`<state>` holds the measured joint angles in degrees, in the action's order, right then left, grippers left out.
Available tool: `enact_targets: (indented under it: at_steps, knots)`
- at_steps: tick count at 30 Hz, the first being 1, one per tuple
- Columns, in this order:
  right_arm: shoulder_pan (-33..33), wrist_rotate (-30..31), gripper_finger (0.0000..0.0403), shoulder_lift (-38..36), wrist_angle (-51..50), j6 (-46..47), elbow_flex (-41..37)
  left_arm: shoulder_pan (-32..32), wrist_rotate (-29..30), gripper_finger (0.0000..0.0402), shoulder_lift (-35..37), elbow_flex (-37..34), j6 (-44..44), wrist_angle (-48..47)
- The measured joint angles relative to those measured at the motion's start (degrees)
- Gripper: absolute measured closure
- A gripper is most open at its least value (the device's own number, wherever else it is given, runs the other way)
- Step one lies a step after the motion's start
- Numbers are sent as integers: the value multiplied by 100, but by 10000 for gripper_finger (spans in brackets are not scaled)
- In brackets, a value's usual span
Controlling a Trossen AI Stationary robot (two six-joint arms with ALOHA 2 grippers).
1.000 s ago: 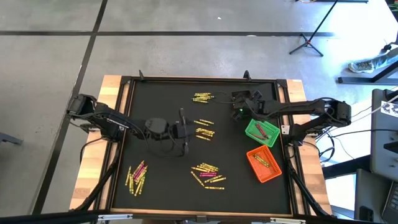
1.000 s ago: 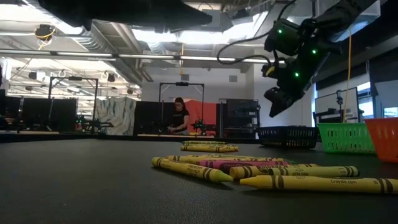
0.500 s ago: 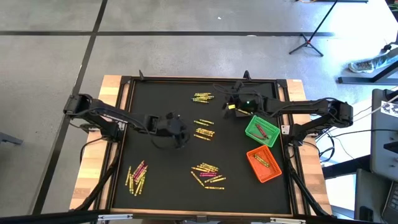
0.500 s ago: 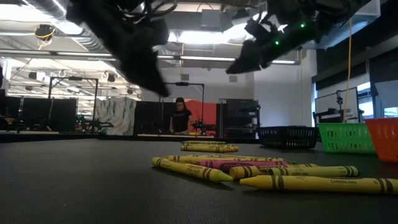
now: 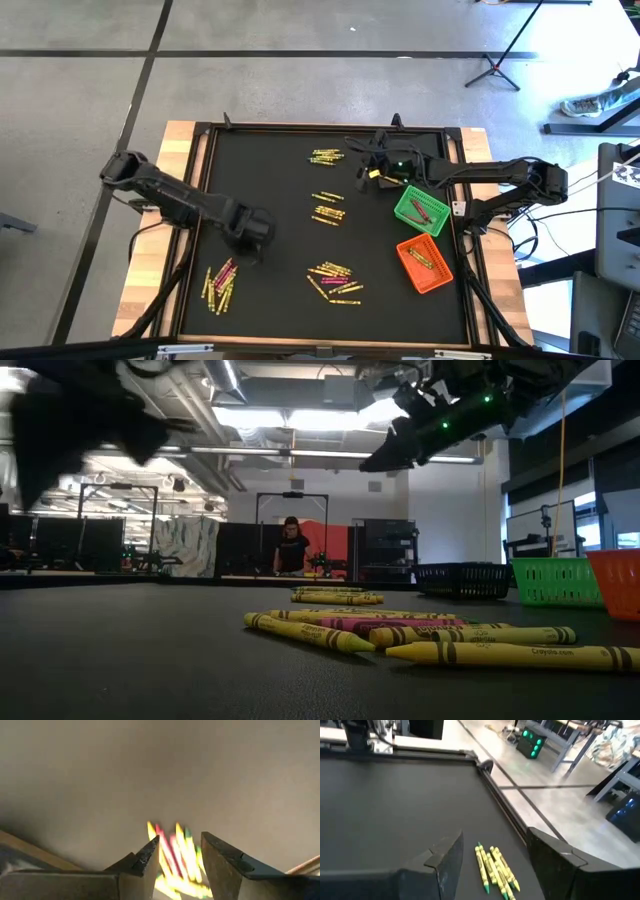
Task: Sort crayons
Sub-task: Put the light green crayon into the orange basket
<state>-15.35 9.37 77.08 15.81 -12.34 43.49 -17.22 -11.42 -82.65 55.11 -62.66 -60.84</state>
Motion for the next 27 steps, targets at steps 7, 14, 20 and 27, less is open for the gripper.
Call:
enact_targets:
  at_steps: [7,14,20,27]
  knots:
    - [0,0,188,2,45,-149,-3,-1156,-219,273,0,-123,-2144,-87]
    - [-2,-2,188,2,116,-150,-3,-1912,-468,273,0,-649,-3462,-2]
    - [0,-56,188,2,51,-16,-3,-2199,-449,273,0,-987,-4111,445]
    - [0,-395,188,2,-114,37,-3,-2422,-434,273,-2,-1333,-4531,695]
